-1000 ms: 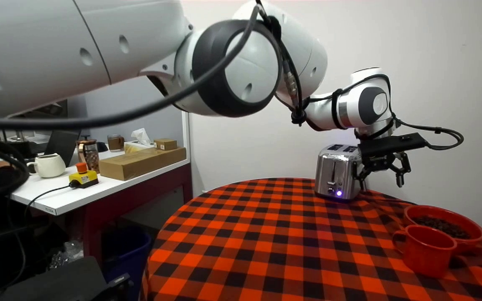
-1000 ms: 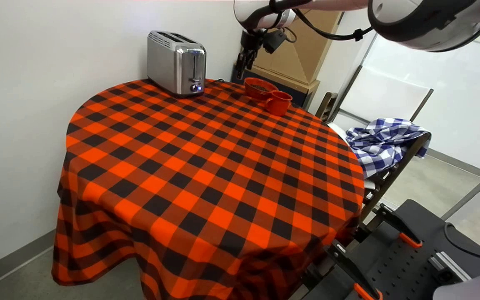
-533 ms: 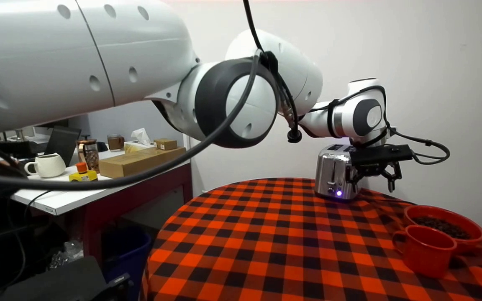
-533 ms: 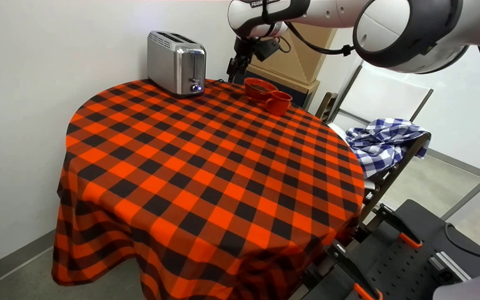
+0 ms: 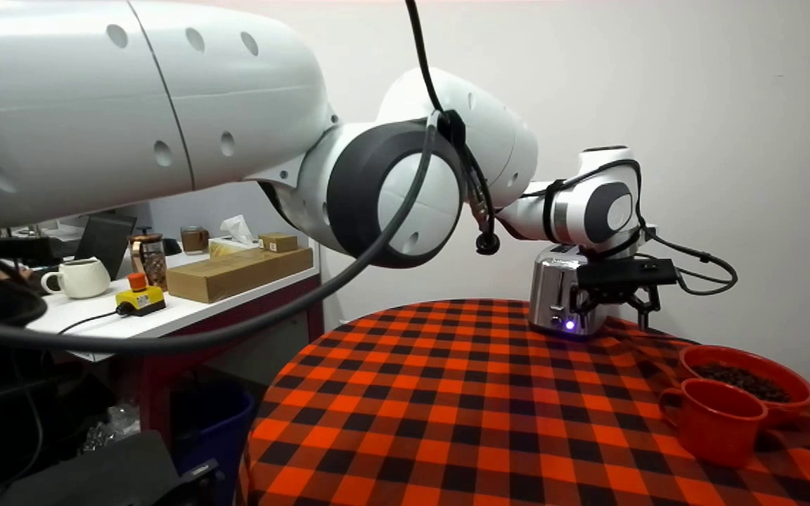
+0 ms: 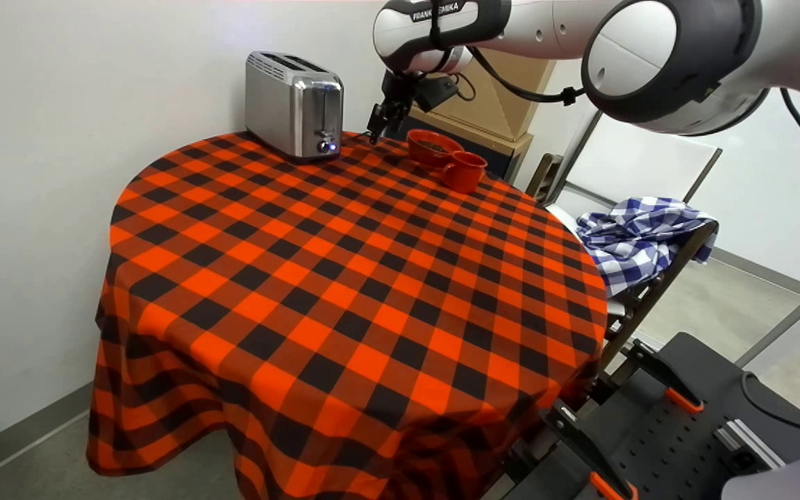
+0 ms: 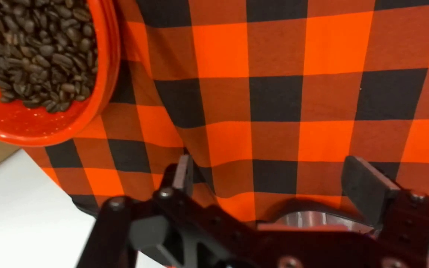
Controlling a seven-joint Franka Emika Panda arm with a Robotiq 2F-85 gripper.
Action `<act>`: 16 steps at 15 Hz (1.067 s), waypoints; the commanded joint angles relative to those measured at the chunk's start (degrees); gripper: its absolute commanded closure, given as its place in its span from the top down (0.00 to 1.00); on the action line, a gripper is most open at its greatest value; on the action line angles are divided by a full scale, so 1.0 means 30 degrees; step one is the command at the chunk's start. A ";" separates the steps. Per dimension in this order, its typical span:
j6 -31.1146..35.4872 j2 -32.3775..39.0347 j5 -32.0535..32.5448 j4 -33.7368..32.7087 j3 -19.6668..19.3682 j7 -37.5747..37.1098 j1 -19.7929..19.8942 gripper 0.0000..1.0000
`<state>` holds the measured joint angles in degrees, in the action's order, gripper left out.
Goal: Turn off the toaster
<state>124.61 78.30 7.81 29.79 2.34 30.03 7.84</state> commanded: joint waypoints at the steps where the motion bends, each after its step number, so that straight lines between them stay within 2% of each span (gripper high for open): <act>1: 0.0178 0.1470 -0.0832 -0.2118 0.0281 -0.0150 -0.0104 1.00; 5: 0.0167 0.2218 -0.1300 -0.3164 0.0353 -0.0253 -0.0360 1.00; 6: 0.1166 0.1259 -0.1306 -0.1272 0.0271 -0.0397 -0.0359 1.00; 16: 0.2344 0.2093 -0.1332 -0.1981 0.0264 -0.0832 -0.0700 1.00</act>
<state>129.86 82.82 5.02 26.15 3.23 28.02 6.16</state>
